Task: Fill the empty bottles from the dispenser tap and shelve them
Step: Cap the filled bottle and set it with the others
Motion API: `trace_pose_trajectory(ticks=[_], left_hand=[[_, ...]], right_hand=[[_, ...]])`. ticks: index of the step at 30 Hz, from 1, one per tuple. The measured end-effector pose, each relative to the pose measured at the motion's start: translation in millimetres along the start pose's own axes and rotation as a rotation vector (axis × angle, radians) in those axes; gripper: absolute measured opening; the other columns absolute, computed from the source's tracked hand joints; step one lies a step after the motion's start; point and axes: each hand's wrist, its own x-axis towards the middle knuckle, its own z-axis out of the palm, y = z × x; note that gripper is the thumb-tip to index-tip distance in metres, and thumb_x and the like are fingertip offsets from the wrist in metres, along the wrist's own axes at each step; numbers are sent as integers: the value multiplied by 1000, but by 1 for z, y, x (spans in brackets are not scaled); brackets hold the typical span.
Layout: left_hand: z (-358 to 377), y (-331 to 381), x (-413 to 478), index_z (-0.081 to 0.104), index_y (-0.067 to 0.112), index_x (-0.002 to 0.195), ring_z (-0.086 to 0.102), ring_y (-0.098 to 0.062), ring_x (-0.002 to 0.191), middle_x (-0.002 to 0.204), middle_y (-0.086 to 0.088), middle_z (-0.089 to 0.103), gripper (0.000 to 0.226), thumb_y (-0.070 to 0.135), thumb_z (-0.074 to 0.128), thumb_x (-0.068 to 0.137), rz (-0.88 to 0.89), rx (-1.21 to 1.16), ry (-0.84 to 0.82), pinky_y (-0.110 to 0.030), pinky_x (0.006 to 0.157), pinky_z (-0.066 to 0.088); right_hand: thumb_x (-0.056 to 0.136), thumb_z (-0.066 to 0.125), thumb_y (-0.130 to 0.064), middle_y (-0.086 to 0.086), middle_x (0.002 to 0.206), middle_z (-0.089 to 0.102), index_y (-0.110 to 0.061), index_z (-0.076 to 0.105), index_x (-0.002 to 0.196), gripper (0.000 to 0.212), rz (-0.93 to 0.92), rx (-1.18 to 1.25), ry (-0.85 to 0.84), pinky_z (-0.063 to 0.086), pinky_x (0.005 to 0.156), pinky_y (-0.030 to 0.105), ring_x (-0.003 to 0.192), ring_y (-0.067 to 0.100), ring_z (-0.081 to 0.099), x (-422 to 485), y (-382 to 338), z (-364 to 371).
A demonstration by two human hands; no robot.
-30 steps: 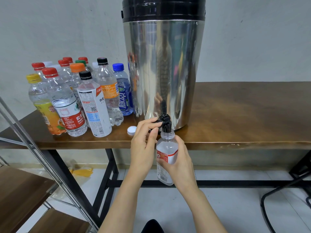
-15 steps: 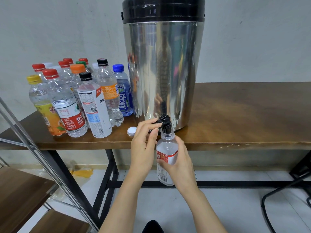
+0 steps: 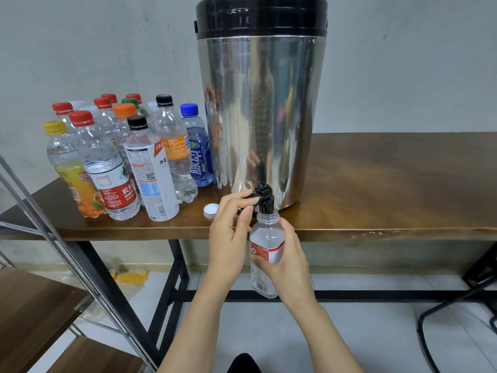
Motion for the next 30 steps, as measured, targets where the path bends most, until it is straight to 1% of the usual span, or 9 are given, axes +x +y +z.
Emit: trace_pose_trajectory(ticks=[6,11,18,24,30], left_hand=[[0,0,0,66,35,106,54,-1,116,122,22,58,30,10,50,101,-2,-4,1,-50,88,54],[0,1,-1,66,35,106,53,1,116,123,18,57,31,9,50,101,-3,4,-4,-51,88,54],[0,2,0,66,34,106,54,-1,116,123,18,58,30,10,50,101,-12,-5,-1,-50,89,54],[1,2,0,66,36,105,53,1,116,122,19,58,30,10,50,101,-16,-3,2,-52,89,54],[1,2,-1,66,36,105,53,2,116,122,19,58,30,10,50,101,-14,-3,2,-53,89,54]], right_hand=[[73,86,-30,-18,140,44,-44,27,140,91,2,5,1,39,92,23,128,8,46,1,1,0],[72,86,-30,-18,140,44,-43,27,141,92,-5,14,2,45,96,29,128,8,46,0,2,0],[72,86,-28,-18,140,45,-43,27,141,92,-14,14,1,43,93,26,127,6,47,-1,0,-3],[72,86,-29,-19,140,44,-45,27,141,92,-11,13,1,42,92,25,127,7,46,-2,-1,-3],[72,86,-28,-19,139,45,-45,27,141,93,-6,15,1,44,96,29,128,7,46,-2,-2,-3]])
